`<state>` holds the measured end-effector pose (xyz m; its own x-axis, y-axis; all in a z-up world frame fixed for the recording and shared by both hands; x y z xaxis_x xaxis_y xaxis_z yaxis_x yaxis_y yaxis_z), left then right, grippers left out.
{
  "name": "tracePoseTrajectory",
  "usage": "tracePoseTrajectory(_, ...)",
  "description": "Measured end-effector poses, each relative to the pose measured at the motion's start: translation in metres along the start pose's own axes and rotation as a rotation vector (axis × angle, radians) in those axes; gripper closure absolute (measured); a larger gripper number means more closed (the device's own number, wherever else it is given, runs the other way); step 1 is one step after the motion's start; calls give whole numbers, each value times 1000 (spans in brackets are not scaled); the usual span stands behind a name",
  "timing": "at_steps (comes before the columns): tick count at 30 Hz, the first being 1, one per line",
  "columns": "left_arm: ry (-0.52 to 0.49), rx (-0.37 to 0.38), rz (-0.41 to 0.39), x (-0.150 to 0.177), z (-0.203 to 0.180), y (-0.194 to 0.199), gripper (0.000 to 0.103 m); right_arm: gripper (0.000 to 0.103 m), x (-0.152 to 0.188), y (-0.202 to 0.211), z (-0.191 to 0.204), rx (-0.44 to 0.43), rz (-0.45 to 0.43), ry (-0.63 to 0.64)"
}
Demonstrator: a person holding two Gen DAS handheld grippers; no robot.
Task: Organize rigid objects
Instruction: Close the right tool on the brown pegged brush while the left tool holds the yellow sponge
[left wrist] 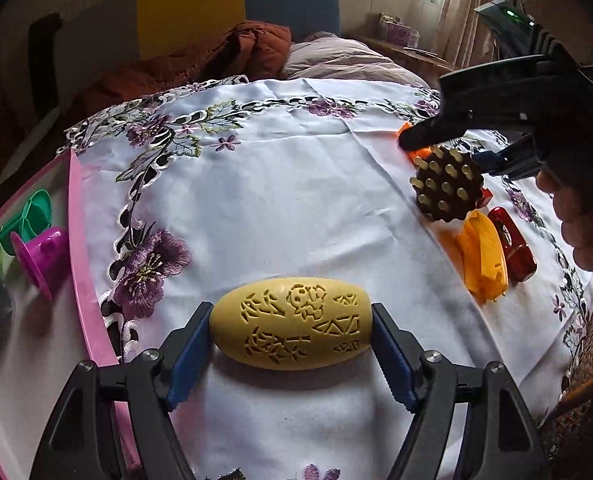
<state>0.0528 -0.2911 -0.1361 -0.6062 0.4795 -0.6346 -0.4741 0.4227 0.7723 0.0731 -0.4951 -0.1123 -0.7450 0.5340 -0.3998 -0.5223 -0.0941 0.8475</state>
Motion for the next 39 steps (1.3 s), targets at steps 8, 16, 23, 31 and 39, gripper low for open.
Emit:
tracePoseTrajectory(8,-23,-22,-26,5,-4,1,26,67,8,-4,36,27,-49,240)
tracePoseTrajectory(16,-27,-24,-46,7,-4,2,26,66,7,-19,43,-29,-15,242)
tracePoseTrajectory(23,-25,-22,-47,7,-5,3,26,31,-6,-2,25,-85,-74,93)
tracePoseTrajectory(31,-17,-25,-46,7,-5,3,26,30,-7,6,29,-65,-103,120)
tracePoseTrajectory(39,-17,-25,-47,7,-5,3,26,66,16,-12,52,84,-42,362)
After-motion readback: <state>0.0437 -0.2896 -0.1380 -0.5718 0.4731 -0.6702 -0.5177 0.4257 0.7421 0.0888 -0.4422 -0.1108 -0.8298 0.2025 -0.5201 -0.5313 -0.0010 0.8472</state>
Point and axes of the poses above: each gripper's, at about its wrist camera, not at the fingertips, and y roughly against the way its jaws point, z to its left, x to its underside, the point moved 3 cm from there along -y, roughly the way its jaws point, and after that the axes turned 4 degrees about -z, right-handed, at the moved point
